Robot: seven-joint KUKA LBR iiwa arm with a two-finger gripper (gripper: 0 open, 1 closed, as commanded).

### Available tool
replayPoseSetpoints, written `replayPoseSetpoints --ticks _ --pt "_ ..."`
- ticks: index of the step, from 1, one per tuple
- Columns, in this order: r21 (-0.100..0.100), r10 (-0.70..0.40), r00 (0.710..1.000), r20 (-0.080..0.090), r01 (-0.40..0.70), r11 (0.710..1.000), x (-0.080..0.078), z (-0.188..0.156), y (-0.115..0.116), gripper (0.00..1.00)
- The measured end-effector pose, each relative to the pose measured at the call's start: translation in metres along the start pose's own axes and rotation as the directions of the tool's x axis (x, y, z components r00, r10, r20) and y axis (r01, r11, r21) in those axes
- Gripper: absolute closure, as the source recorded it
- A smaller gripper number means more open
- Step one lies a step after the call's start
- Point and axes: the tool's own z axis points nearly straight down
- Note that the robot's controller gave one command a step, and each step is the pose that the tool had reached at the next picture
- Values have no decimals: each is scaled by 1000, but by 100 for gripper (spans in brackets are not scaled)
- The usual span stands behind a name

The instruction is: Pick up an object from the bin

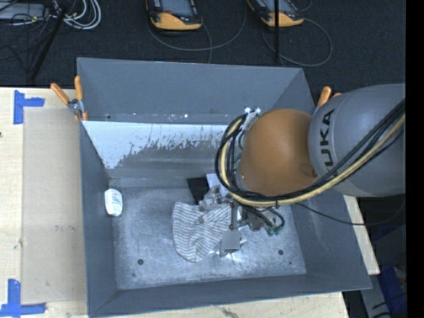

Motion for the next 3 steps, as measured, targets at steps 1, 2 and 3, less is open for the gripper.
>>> replayPoseSetpoints --ticks 1,2,3 --pt "-1 -295 955 -7 295 955 -13 69 -22 100" --pt "-1 -294 956 -7 294 956 -13 69 -22 100" --pt "11 -453 891 24 453 892 7 69 -24 100"
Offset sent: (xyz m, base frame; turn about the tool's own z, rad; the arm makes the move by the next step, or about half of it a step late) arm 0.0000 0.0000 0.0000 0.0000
